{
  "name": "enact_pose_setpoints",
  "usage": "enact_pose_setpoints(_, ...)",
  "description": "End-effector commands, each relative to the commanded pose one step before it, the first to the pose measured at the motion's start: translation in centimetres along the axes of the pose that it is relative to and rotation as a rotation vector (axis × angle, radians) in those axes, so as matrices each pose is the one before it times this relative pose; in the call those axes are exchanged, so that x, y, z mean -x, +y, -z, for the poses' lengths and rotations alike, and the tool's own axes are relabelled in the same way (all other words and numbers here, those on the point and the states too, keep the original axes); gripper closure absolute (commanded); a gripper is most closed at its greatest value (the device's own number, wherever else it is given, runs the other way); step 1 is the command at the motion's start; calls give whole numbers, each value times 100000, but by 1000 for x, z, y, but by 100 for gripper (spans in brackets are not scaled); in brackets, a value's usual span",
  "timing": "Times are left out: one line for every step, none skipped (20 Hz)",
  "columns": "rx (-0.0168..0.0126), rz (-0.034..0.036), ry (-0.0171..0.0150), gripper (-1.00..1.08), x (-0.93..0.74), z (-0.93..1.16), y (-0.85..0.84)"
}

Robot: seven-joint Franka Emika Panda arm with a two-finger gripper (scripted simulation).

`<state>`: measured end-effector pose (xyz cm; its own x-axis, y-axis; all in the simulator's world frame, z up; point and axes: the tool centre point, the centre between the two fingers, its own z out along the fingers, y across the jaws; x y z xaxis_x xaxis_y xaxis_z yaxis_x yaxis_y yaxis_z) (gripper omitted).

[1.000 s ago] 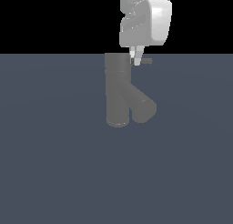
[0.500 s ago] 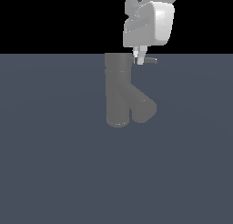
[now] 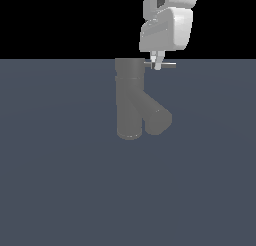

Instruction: Turn on the faucet by rotating a designated handle.

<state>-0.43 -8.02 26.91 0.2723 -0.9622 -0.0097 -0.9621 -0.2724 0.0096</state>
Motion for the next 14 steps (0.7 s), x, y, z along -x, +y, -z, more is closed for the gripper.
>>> enact_pose_setpoints(-890,-3029,768,108,-2422,31,-256)
enact_pose_setpoints(-7,-154,14,108,-285,2,-186)
enact_pose_setpoints(-7,-154,14,108,-284,2,-185)
enact_pose_setpoints(-6,-137,12,108,-274,2,-188)
enact_pose_setpoints(-7,-154,14,108,-281,2,-183)
enact_pose_setpoints(-7,-154,14,108,-280,3,-182)
enact_pose_setpoints(-7,-154,14,108,-279,3,-181)
enact_pose_setpoints(-6,-137,12,108,-270,2,-184)
enact_pose_setpoints(-7,-154,13,108,-277,3,-178)
enact_pose_setpoints(-6,-154,13,108,-275,3,-177)
enact_pose_setpoints(-6,-137,12,108,-266,2,-181)
enact_pose_setpoints(-6,-154,13,108,-273,3,-175)
enact_pose_setpoints(-6,-138,12,108,-263,3,-178)
enact_pose_setpoints(-6,-154,13,108,-270,4,-173)
